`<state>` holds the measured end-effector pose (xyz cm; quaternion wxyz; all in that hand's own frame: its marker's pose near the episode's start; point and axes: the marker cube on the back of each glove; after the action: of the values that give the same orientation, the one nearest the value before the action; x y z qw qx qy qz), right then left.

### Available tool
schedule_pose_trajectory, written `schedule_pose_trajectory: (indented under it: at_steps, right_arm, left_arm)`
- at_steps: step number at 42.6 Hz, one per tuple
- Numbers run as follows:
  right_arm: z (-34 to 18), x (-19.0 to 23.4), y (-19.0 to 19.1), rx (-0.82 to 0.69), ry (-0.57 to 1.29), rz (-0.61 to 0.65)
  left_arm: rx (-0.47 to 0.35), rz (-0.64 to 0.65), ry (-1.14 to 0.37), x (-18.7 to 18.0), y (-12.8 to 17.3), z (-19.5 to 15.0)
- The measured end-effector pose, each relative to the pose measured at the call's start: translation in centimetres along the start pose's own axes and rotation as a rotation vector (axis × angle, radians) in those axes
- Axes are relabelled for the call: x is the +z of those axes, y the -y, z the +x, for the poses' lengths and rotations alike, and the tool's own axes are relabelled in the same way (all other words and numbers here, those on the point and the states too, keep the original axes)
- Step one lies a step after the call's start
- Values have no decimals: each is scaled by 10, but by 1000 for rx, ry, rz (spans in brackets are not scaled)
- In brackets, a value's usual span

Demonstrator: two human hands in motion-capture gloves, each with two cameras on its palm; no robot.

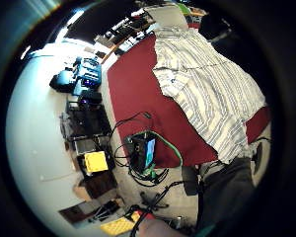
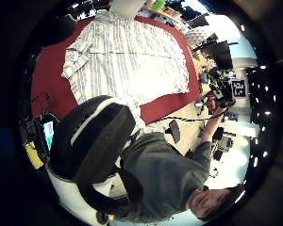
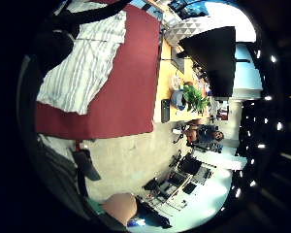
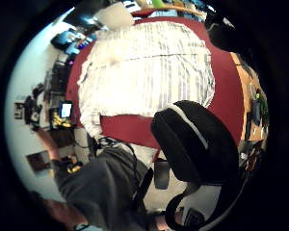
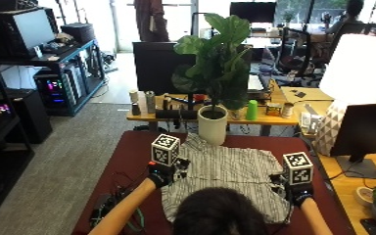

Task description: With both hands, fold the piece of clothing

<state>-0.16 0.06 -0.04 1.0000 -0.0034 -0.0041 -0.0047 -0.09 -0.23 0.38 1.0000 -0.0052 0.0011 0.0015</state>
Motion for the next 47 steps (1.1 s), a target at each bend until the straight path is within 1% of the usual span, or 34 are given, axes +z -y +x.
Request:
schedule_pose_trajectory:
  at_steps: [13,18,22,29,35,40,44,47]
  right_arm:
    - [1,-2,-3,1,9,4]
    - [4,4,1,1,27,-24]
    - [3,11,0,-13,60,-57]
    - [-4,41,1,-50,95,-132]
    - [-15,76,0,-81,119,-203]
    - [-23,107,-1,-87,104,-282]
    - [-27,131,2,-97,90,-325]
    - [-30,142,3,-93,76,-345]
  left_arm:
    - [2,-46,26,14,-2,5]
    - [14,-64,16,21,-4,10]
    - [36,-95,13,36,-5,17]
    - [90,-203,21,84,-12,35]
    - [157,-323,-4,140,-23,53]
    - [168,-409,4,182,-33,64]
    - [164,-433,31,211,-30,65]
    - [156,-433,54,225,-28,64]
